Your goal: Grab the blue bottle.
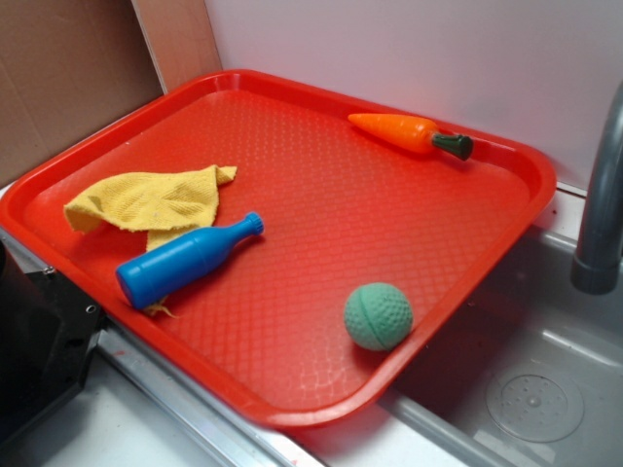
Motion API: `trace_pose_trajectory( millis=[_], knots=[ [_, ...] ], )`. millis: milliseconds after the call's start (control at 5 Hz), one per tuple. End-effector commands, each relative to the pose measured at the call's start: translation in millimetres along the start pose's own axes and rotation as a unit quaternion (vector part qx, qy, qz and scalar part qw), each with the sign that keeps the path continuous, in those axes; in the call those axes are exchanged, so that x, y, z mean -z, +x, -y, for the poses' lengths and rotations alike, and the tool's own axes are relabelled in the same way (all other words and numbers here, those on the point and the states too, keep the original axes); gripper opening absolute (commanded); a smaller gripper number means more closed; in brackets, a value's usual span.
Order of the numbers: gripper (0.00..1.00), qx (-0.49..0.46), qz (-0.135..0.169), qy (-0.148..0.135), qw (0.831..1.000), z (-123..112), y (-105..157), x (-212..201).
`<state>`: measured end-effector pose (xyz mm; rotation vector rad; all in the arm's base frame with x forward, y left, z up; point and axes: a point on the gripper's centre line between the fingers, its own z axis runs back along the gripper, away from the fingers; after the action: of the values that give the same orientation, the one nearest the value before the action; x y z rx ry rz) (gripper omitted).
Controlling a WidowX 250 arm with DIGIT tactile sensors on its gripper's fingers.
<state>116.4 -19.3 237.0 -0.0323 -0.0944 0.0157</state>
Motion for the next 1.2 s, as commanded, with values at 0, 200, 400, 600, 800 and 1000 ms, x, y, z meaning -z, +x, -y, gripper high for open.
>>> trace_pose_trajectory(
  millis=[0,200,400,600,800,1000],
  knots=[
    [1.0,0.0,0.0,0.0,1.0,0,0,0],
    [1.0,-0.021,0.009,-0.004,1.0,0,3,6],
    [1.0,-0.04,0.012,-0.001,0.999,0,6,18],
    [1.0,-0.064,0.014,-0.008,0.998,2,7,34],
    [1.0,-0.09,0.012,-0.002,0.996,8,4,63],
    [1.0,-0.082,0.004,0.004,0.997,14,0,86]
  ],
)
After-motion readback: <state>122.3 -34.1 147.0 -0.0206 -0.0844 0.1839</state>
